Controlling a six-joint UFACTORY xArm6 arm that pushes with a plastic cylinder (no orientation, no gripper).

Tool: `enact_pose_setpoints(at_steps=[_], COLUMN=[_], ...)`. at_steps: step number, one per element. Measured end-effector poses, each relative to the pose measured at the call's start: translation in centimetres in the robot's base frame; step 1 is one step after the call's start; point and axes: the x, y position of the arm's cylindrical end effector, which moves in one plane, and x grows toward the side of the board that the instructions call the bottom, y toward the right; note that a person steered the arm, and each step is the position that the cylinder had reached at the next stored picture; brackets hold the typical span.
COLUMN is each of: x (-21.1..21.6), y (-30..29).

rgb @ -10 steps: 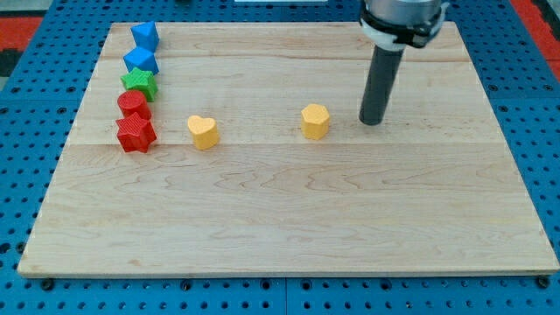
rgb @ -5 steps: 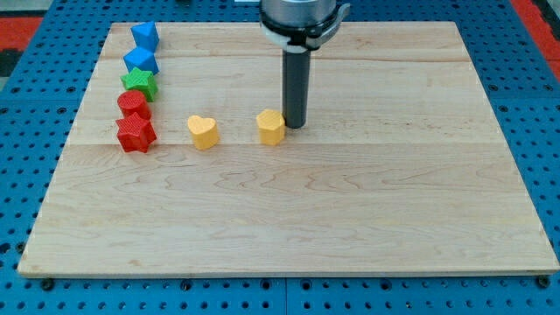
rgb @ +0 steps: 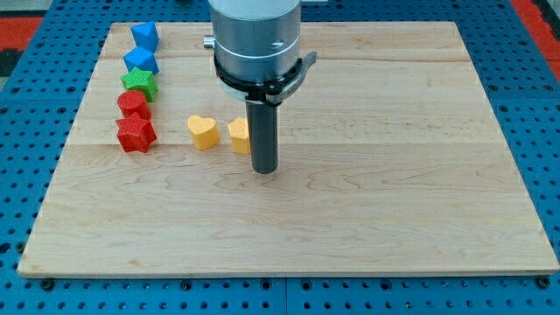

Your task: Place the yellow blocks in a horizontal line to the right of the red star

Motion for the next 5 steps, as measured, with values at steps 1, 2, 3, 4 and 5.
enact_pose_setpoints(at_steps=[1,2,3,4,5], x=[-1.0,-1.1,-1.2,-1.8,-2.8], y=[0.0,0.0,0.0,0.0,0.0])
